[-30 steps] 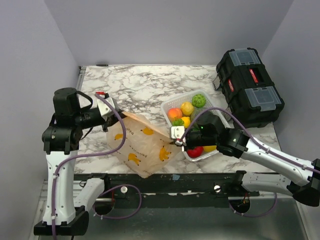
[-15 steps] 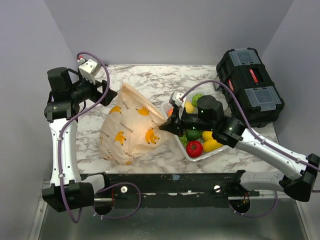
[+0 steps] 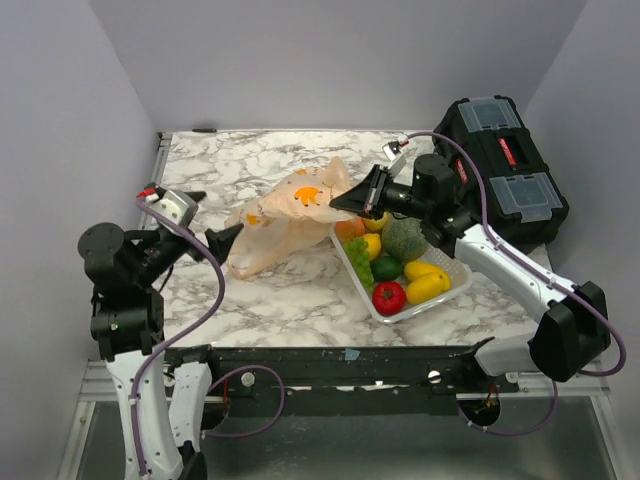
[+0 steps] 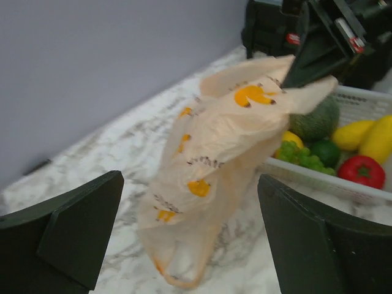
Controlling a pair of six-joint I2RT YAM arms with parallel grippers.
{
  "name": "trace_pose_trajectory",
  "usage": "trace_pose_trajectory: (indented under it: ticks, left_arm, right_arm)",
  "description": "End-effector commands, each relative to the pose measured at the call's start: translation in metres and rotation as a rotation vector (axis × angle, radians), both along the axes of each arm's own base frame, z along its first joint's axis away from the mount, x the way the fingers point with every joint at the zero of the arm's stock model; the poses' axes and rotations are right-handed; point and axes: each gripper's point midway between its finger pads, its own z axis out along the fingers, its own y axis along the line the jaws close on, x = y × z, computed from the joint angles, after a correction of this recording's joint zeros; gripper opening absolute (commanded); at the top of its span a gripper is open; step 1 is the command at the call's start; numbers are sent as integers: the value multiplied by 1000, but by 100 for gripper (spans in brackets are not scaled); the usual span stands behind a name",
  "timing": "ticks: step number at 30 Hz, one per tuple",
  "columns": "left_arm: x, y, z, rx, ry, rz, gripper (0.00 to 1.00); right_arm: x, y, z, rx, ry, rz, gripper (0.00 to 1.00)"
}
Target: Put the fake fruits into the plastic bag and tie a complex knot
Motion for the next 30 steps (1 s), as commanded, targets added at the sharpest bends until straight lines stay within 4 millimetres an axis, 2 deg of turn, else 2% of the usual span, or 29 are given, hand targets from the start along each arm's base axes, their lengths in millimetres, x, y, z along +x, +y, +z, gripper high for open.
trace_pose_trajectory:
  ticks: [1,4,6,8,11,14,16,18,21,24,28,30]
  left_arm:
    - [-27,-36,-71,-196,254,-229,91]
    - [-16,-29,-105,-258,327,-154,78]
    - [-17,-32,-126,-263,376,-186,72]
    - [-28,-42,-141,-223,368,-281,68]
    - [-24,-42,-155,-158,286,-263,68]
    - [-18,-46,-157,-23,154,-267,68]
    - [-7,-46,-158,87,68,-225,74]
    - [4,-45,-159,197,-34,-179,74]
    - [8,-52,-157,298,-144,-204,74]
    - [21,-50,-152,312,-164,-152,73]
    - [45,-30,-141,316,-200,11,73]
    - [50,-25,-139,336,-234,47,73]
  right_arm:
    - [-9,5,6,128,170,16,1]
    - [-8,4,-3,158,267,0,1]
    - [-6,4,-9,157,329,-21,1]
    - [-3,3,-12,157,378,-50,1]
    - [-1,4,-10,167,399,-61,1]
    - [0,3,-19,158,468,-88,1]
    - [1,3,-25,152,492,-96,1]
    - [0,2,-28,148,508,-101,1]
    - [-1,1,-30,145,520,-107,1]
    - [-1,1,-29,146,512,-107,1]
    - [-5,0,-30,134,501,-98,1]
    - [-7,-1,-33,121,503,-94,1]
